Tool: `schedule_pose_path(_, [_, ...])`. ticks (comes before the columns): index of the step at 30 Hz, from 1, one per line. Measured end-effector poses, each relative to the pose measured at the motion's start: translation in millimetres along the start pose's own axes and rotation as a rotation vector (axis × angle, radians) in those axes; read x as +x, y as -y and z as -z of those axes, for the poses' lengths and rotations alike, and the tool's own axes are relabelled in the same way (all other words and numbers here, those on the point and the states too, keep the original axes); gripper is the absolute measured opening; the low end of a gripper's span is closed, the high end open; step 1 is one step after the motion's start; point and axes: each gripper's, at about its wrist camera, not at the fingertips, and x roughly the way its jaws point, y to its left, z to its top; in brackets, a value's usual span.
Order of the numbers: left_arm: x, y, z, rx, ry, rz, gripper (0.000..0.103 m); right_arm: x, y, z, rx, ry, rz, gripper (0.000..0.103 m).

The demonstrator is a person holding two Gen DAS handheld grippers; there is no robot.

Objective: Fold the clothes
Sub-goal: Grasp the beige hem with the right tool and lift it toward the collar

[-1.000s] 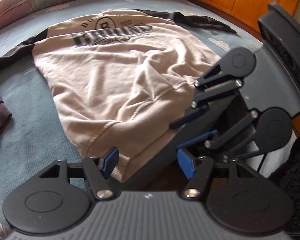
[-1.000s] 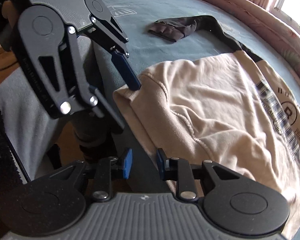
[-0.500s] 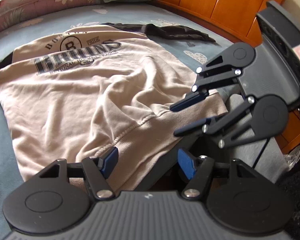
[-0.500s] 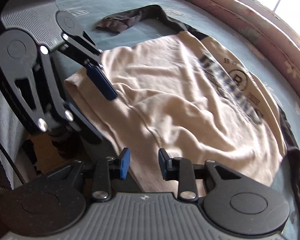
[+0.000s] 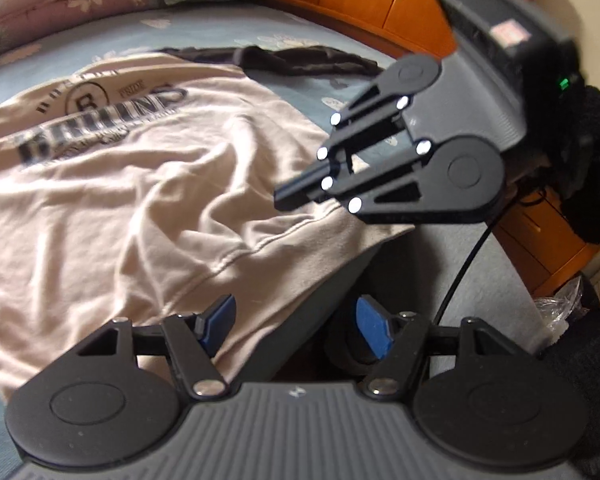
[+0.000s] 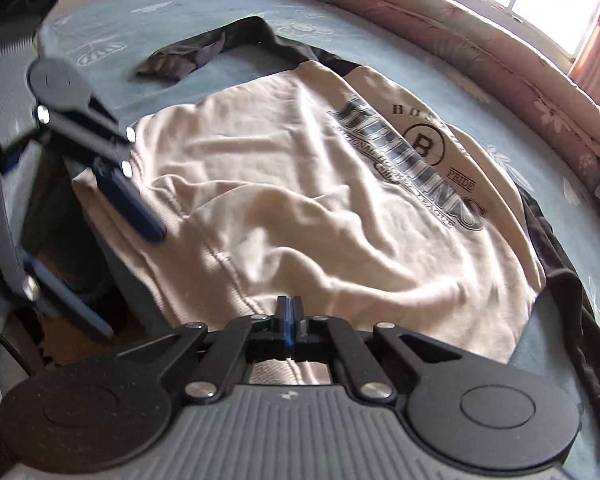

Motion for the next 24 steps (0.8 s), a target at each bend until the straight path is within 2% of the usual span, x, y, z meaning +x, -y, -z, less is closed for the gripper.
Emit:
schedule_pose_path(2, [4,1,1,0.000,-0.009,0.002,0.067,1,0,1,0.002,-0.005,-0.031,0.013])
schedule_pose_path(4, [3,1,5,0.007,-0.014,0.008,0.067,6,-5,3,-0.012,-0.003,-0.052,0.035])
schedule_pose_path(6, [0,-1,10,0.002,-0.026,-0.012,0.067,15,-10,2,-0.023,-0.002,-0.073,0.038])
schedule_pose_path(10, [-10,-7,18,-0.026,-0.027,-0.035,0.067,22,-15,-5,-0.020,0.015,-0.093,0.037])
schedule_pose_path(11, [-10,-7,17,-0.030,-0.023,-0.035,0.067,20,-15,-7,-0.020,0.022,-0.092,0.030])
schedule_pose_path(12, [-11,-7,16,-0.033,-0.018,-0.035,0.068,18,-15,-8,-0.020,0.028,-0.091,0.009])
schedule_pose_path(19, [5,3,10,-0.012,-0.032,0.030,0.070,3,-14,-18,-0.018,0.075,-0.087,0.008])
schedule_pose_path(21, [14,4,7,-0.008,-0.036,0.005,0.070,-2,-13,-21,-0.010,0.089,-0.087,0.009])
schedule_pose_path(24, [13,-2,3,-0.022,0.010,-0.080,0.070,-11,-10,-21,0.002,0.094,-0.087,0.010])
